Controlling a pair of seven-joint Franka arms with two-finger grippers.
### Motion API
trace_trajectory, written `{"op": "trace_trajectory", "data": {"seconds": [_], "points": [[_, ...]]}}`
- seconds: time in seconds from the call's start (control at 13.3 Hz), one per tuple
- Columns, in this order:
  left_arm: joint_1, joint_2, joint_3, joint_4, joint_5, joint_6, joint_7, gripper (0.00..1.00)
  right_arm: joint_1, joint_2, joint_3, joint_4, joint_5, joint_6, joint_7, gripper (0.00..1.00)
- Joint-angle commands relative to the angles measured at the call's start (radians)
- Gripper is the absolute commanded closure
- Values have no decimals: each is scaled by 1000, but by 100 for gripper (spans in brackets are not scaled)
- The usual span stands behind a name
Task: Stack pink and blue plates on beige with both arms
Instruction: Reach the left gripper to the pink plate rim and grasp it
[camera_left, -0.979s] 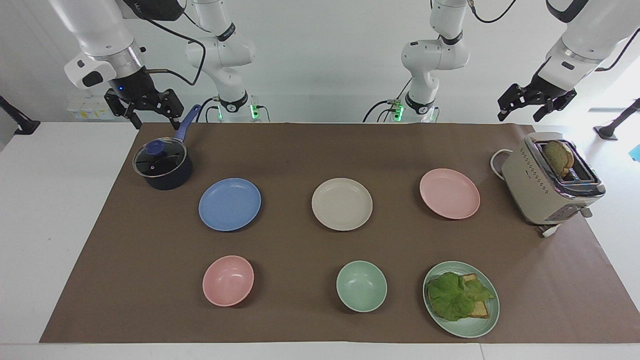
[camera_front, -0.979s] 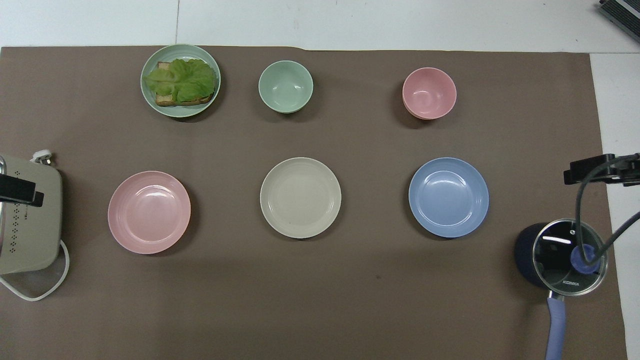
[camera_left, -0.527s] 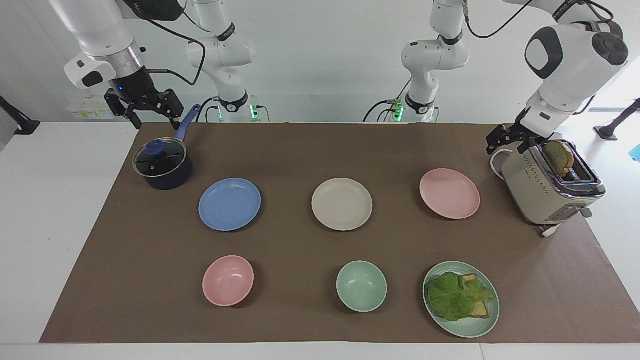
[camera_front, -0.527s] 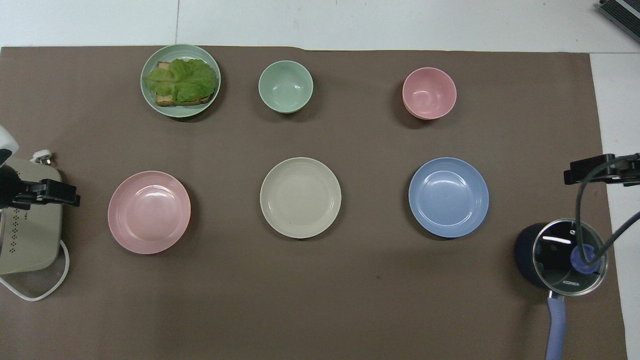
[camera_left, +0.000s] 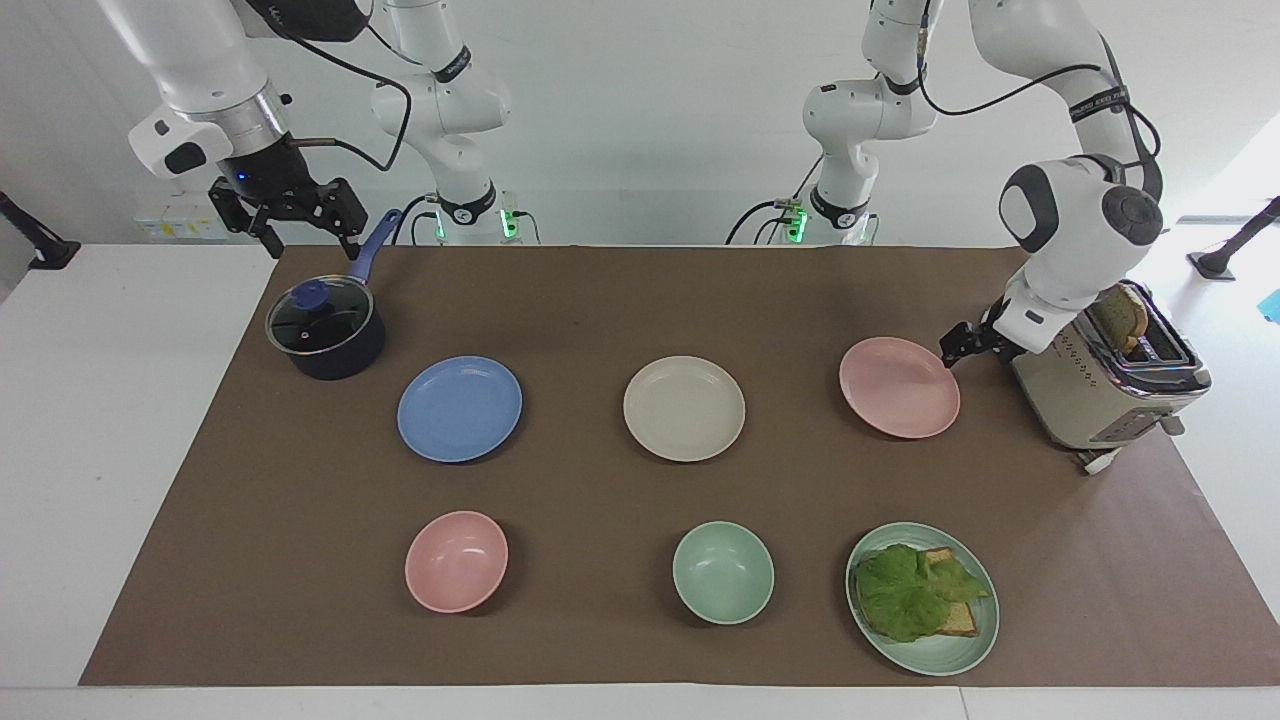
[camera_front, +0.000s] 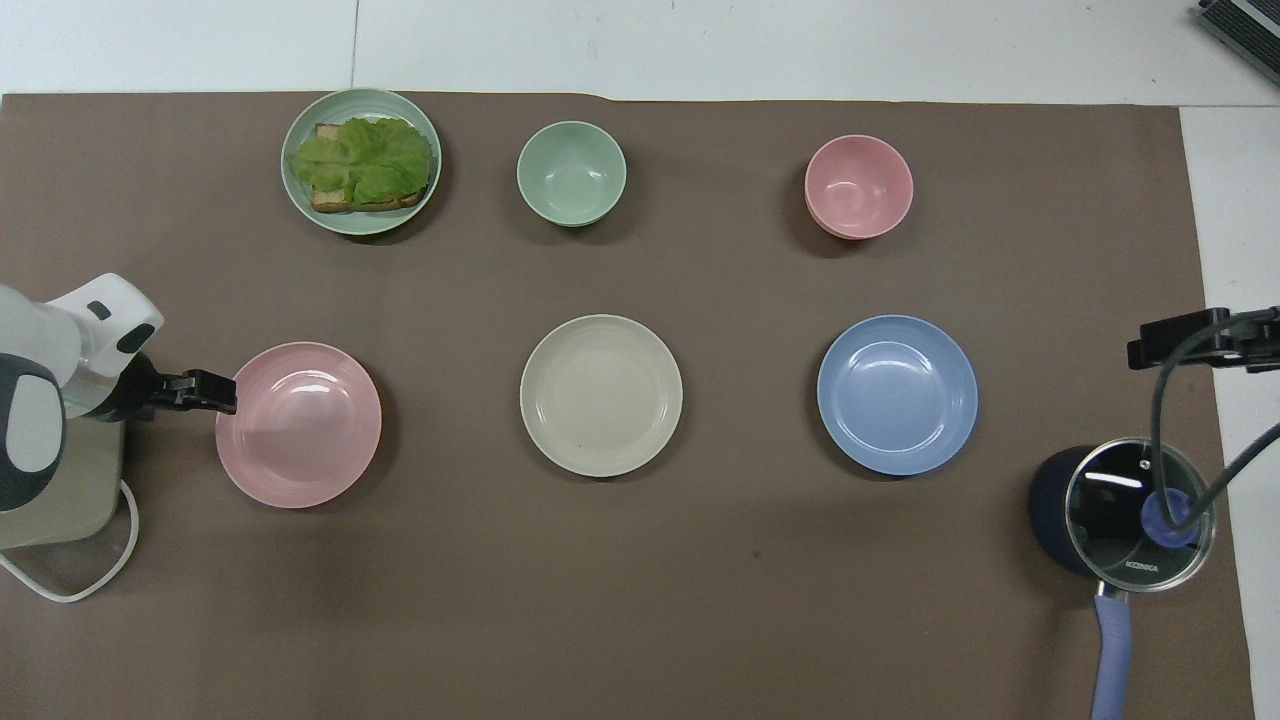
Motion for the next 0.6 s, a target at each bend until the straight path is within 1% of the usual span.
{"op": "trace_trajectory", "data": {"seconds": [0.0, 0.15, 0.38, 0.53], "points": [[14, 34, -6, -31, -8, 61, -31, 0, -14, -12, 9, -7, -1, 7, -17, 0], [11, 25, -9, -60, -8, 75, -137, 0, -14, -12, 10, -8, -1, 7, -17, 0], [11, 29, -8, -109, -9, 81, -140, 0, -15, -12, 9, -7, -1, 7, -17, 0], [11, 28, -8, -108, -9, 71, -143, 0, -14, -12, 10, -7, -1, 7, -17, 0]]}}
